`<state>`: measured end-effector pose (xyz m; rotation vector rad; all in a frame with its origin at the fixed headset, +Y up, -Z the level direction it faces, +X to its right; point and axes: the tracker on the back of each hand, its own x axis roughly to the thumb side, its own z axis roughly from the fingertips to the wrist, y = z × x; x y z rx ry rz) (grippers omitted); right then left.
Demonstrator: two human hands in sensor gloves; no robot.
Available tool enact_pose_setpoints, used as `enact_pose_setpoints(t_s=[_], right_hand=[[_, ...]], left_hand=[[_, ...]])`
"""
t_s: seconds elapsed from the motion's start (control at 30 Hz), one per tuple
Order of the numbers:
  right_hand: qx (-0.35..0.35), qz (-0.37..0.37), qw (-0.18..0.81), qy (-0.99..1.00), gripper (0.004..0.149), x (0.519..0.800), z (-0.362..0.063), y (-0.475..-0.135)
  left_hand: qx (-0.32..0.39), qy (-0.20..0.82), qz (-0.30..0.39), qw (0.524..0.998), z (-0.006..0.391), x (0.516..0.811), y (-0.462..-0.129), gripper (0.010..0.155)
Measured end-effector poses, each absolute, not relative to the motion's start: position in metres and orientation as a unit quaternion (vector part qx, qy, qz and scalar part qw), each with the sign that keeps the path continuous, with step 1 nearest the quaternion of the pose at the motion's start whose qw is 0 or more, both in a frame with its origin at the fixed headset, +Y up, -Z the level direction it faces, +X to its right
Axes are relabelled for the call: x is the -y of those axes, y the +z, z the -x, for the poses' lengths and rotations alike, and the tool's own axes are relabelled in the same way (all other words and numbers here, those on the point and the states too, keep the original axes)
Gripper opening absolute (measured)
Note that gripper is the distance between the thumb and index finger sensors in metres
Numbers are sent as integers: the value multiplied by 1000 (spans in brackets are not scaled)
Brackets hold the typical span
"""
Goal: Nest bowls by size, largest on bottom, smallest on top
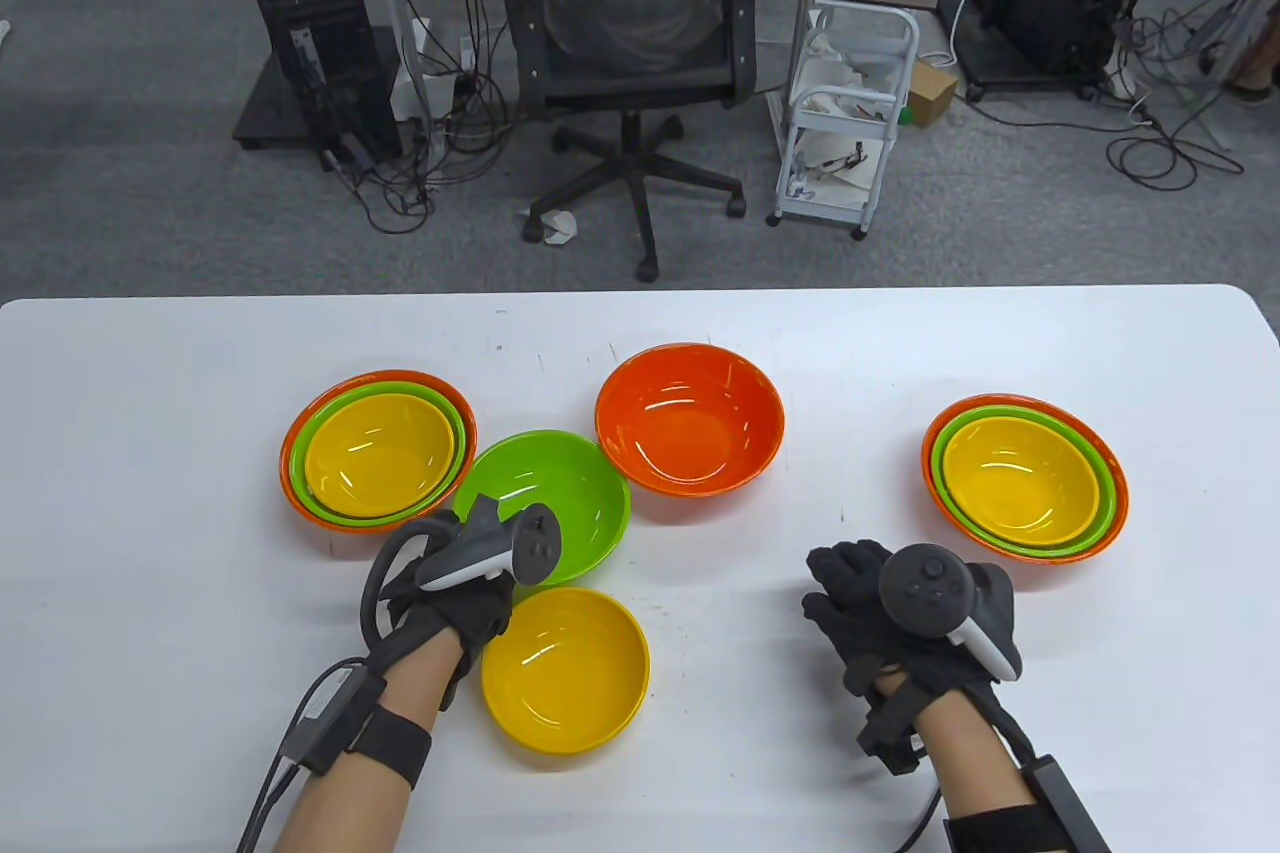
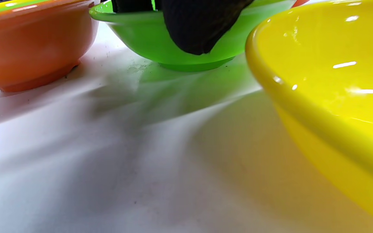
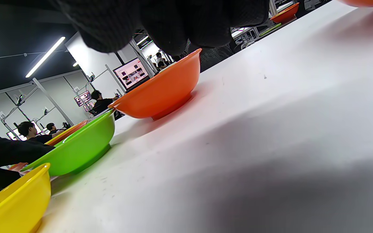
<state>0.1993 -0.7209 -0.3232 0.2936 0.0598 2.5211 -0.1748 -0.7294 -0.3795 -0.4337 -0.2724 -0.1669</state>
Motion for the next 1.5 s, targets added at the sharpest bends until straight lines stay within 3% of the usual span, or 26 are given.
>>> enact_pose_setpoints(t_s=[0.43,0.77,1.5], right_hand=[[-30,-110,293,949,60,721,-199,-323],[-28,-111,292,949,59,720,-197,-321],[-3,-144,313,939,59,715,-189,-319]], left_hand=[[136,-68,218,964,177,739,-383,60],[143,-49,167,974,176,738,-381,51],[150,19,51,987,180,712,-361,44]])
